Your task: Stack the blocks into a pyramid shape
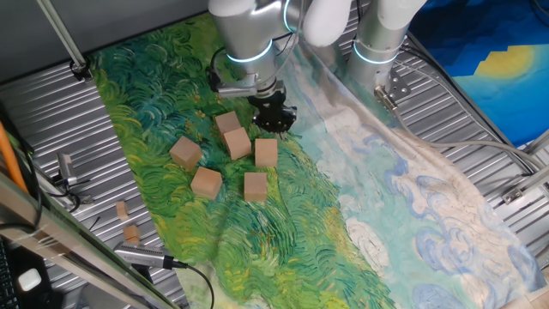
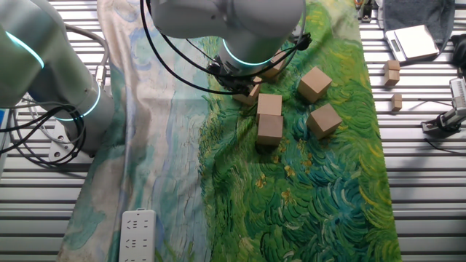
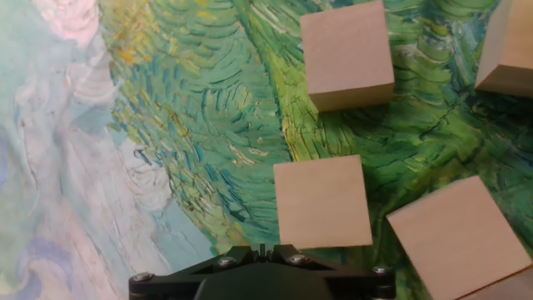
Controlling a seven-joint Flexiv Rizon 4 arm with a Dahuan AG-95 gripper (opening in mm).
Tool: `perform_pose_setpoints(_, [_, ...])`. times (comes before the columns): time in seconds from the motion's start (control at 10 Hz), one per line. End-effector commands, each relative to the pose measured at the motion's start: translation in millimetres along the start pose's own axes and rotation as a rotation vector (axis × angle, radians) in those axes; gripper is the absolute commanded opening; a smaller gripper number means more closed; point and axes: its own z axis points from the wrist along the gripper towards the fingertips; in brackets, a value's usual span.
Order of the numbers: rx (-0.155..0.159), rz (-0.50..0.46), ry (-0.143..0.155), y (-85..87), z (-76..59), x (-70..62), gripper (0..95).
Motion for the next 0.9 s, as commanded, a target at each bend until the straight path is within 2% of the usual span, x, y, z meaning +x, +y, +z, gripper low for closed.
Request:
perform_pose_setpoints(0.1, [0.007, 0.002, -0.005, -1.4, -1.6, -1.6, 0.0])
perform_pose_setpoints(0.5, [0.013, 0.01, -0.016, -10.6, -6.5, -12.5, 0.0])
perform_pose_setpoints(0.9, [0.016, 0.017, -0.026, -14.3, -7.2, -16.4, 0.0])
